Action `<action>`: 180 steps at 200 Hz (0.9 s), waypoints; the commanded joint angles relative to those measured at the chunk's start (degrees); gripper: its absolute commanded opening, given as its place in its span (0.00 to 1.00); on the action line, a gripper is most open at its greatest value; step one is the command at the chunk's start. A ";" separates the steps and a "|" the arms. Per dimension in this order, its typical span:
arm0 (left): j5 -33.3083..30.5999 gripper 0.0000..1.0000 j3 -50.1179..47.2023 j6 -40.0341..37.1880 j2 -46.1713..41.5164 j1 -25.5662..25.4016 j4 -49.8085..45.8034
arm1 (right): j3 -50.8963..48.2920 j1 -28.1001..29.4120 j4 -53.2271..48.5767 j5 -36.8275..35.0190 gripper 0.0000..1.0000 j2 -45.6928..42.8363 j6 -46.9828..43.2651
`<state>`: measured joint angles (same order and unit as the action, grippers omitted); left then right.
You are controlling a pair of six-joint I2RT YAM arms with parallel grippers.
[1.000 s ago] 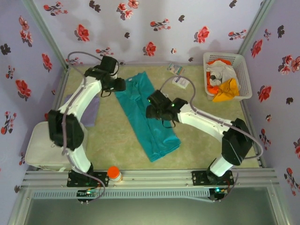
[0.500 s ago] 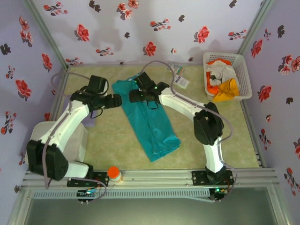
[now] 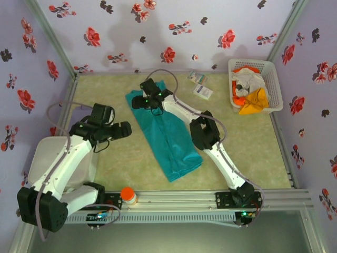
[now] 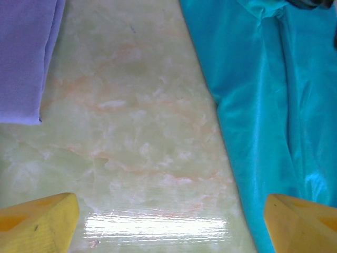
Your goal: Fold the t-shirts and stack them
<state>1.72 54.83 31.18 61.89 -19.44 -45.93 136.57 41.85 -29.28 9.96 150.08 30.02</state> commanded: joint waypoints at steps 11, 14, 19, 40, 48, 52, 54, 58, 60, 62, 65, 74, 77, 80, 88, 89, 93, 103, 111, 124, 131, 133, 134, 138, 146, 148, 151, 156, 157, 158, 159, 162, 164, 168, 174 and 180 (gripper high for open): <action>2.31 0.90 -2.23 1.78 -1.71 0.12 -0.43 | 2.88 -4.17 -2.28 -0.16 0.73 2.53 2.51; 2.43 0.90 -2.36 1.91 -1.64 0.05 -0.33 | 2.83 -4.53 -2.28 -0.24 0.73 2.82 2.69; 2.54 0.89 -2.70 2.27 -1.54 -0.05 -0.02 | 2.84 -5.15 -2.44 -0.57 0.73 3.22 2.99; 2.85 0.89 -3.83 2.83 -1.24 -0.42 1.34 | 3.07 -7.41 -2.23 -1.17 0.73 4.81 4.19; 2.83 0.89 -4.02 2.92 -1.09 -0.42 1.61 | 3.35 -8.27 -2.10 -1.25 0.73 5.33 4.62; 2.85 0.89 -4.03 2.87 -1.00 -0.42 1.70 | 3.48 -8.62 -2.06 -1.33 0.73 5.62 4.77; 2.85 0.89 -3.98 2.89 -0.94 -0.47 1.72 | 3.56 -8.80 -2.09 -1.45 0.73 5.74 4.91; 2.84 0.89 -3.98 2.77 -0.87 -0.43 1.81 | 3.75 -9.23 -2.10 -1.52 0.73 5.97 5.29; 2.85 0.89 -3.95 2.82 -0.80 -0.42 1.81 | 3.85 -9.41 -2.10 -1.56 0.73 6.07 5.46; 2.81 0.89 -3.88 2.79 -0.74 -0.42 1.88 | 3.87 -9.59 -2.10 -1.60 0.73 6.20 5.66; 2.83 0.89 -3.87 2.75 -0.60 -0.53 1.90 | 3.99 -9.89 -2.10 -1.73 0.73 6.27 5.97; 2.96 0.89 -3.68 2.60 -0.24 -0.51 2.12 | 4.14 -10.60 -2.29 -2.76 0.72 6.60 6.94; 2.94 0.89 -3.68 2.62 -0.15 -0.51 2.20 | 4.17 -10.89 -2.44 -3.27 0.72 6.67 7.32; 3.02 0.89 -3.58 2.61 0.01 -0.51 2.24 | 4.22 -11.11 -2.69 -3.91 0.72 6.71 7.74; 3.20 0.88 -3.40 2.49 0.43 -0.60 2.40 | 4.24 -11.78 -3.05 -5.15 0.72 6.87 8.99; 3.25 0.88 -3.36 2.49 0.47 -0.60 2.41 | 4.23 -11.83 -3.15 -5.27 0.72 6.88 9.13; 3.33 0.88 -3.22 2.38 0.74 -0.70 2.43 | 4.27 -12.14 -3.16 -5.56 0.72 6.94 9.72; 3.50 0.88 -3.06 2.38 1.24 -0.82 2.50 | 4.29 -12.86 -2.84 -6.04 0.72 7.17 10.97; 3.60 0.88 -2.95 2.36 1.52 -1.03 2.60 | 4.52 -13.39 -2.39 -6.41 0.72 7.41 11.75; 3.73 0.88 -2.93 2.56 1.92 -1.30 2.88 | 5.81 -14.26 -2.10 -6.77 0.72 8.08 12.56; 4.06 0.88 -2.92 2.71 2.16 -1.46 2.95 | 6.90 -14.63 -2.18 -6.78 0.72 8.55 12.63; 4.12 0.88 -2.96 2.74 2.24 -1.54 3.00 | 7.25 -14.81 -2.21 -6.79 0.72 8.69 12.61; 4.19 0.88 -2.92 2.74 2.26 -1.55 3.02 | 7.45 -14.88 -2.24 -6.79 0.72 8.76 12.65; 4.44 0.88 -2.95 2.96 2.41 -1.73 3.16 | 8.05 -15.09 -2.42 -6.86 0.72 9.02 12.70; 5.13 0.87 -3.00 3.42 2.69 -2.25 3.58 | 8.92 -15.57 -2.28 -6.90 0.73 9.33 12.85; 5.31 0.87 -3.05 3.42 2.75 -2.33 3.64 | 8.96 -15.70 -2.06 -6.78 0.73 9.35 12.86; 5.57 0.87 -3.06 3.57 2.90 -2.62 3.73 | 8.97 -15.86 -1.61 -6.38 0.73 9.35 12.87; 5.58 0.87 -2.99 3.82 3.09 -3.13 3.83 | 8.97 -16.08 -0.86 -5.89 0.73 9.22 12.87; 5.58 0.87 -3.03 3.85 3.12 -3.22 3.88 | 9.02 -16.13 -0.69 -5.82 0.73 9.20 12.87; 5.58 0.87 -3.04 3.87 3.18 -3.36 3.90 | 9.04 -16.20 -0.56 -5.69 0.73 9.23 12.87; 5.62 0.87 -3.05 3.97 3.21 -3.52 3.95 | 9.01 -16.23 -0.41 -5.58 0.73 9.25 12.87; 5.58 0.87 -3.02 3.99 3.35 -3.77 4.01 | 9.05 -16.34 -0.05 -5.34 0.73 9.19 12.87; 5.65 0.86 -3.12 4.13 3.35 -4.05 4.08 | 9.04 -16.42 0.21 -5.20 0.73 9.11 12.85; 5.59 0.86 -3.19 4.22 3.55 -4.42 4.20 | 9.08 -16.52 0.59 -4.98 0.73 8.95 12.74; 5.58 0.87 -3.18 4.38 3.86 -4.93 4.39 | 9.15 -16.62 1.17 -4.67 0.73 8.69 12.13; 5.71 0.86 -3.24 4.50 4.36 -5.37 4.45 | 9.09 -16.62 1.81 -4.24 0.73 8.28 11.40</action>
<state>5.89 51.24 34.11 65.04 -22.98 -42.74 144.51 26.20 -28.25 5.58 156.90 41.23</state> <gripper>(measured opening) 0.867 0.727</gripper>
